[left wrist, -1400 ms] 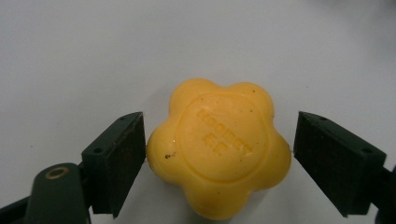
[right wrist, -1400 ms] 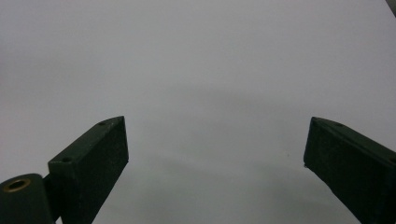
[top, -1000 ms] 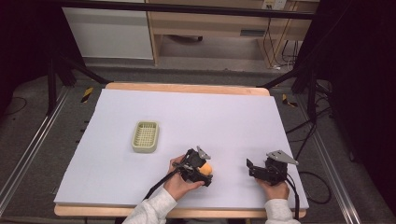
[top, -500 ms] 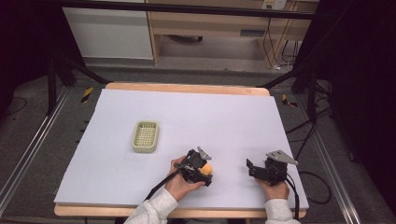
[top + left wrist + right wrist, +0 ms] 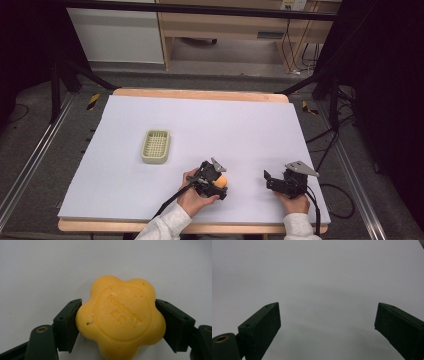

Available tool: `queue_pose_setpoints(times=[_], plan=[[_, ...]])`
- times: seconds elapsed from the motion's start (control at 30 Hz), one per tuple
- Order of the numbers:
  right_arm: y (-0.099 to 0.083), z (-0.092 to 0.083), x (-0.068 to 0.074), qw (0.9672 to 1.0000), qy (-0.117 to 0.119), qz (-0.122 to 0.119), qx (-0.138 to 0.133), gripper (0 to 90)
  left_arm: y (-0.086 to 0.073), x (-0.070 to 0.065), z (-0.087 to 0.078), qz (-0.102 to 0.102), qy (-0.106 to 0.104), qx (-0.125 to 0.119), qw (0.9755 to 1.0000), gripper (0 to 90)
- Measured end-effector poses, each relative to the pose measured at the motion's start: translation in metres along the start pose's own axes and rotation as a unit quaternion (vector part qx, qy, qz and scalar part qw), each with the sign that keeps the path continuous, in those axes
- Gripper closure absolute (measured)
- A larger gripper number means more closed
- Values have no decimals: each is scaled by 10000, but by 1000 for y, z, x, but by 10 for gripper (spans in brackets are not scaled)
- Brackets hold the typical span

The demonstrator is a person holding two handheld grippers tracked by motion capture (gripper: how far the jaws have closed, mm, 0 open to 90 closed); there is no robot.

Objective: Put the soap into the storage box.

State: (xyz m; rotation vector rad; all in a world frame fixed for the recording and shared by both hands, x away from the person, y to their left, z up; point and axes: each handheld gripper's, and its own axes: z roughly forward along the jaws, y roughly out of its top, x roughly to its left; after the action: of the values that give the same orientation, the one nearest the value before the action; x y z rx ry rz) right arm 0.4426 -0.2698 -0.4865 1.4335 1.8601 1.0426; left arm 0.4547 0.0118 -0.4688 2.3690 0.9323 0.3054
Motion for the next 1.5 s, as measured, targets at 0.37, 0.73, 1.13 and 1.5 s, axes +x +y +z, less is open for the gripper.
queue_pose_setpoints(times=[0.37, 0.73, 1.13, 1.5], plan=[[0, 0, 0, 10000, 0, 1, -1, 71, 0, 1, 0, 25, -38, -12, 10000, 251], [0, 0, 0, 10000, -4, 3, 2, 71, 0, 5, -11, 68, -94, -109, 9999, 252], [0, 0, 0, 10000, -1, 6, 5, 71, -1, 16, -26, 85, -21, -150, 9998, 252], [0, 1, -1, 10000, -16, -16, 14, 71, -2, 27, -41, 47, 51, -231, 9997, 252]])
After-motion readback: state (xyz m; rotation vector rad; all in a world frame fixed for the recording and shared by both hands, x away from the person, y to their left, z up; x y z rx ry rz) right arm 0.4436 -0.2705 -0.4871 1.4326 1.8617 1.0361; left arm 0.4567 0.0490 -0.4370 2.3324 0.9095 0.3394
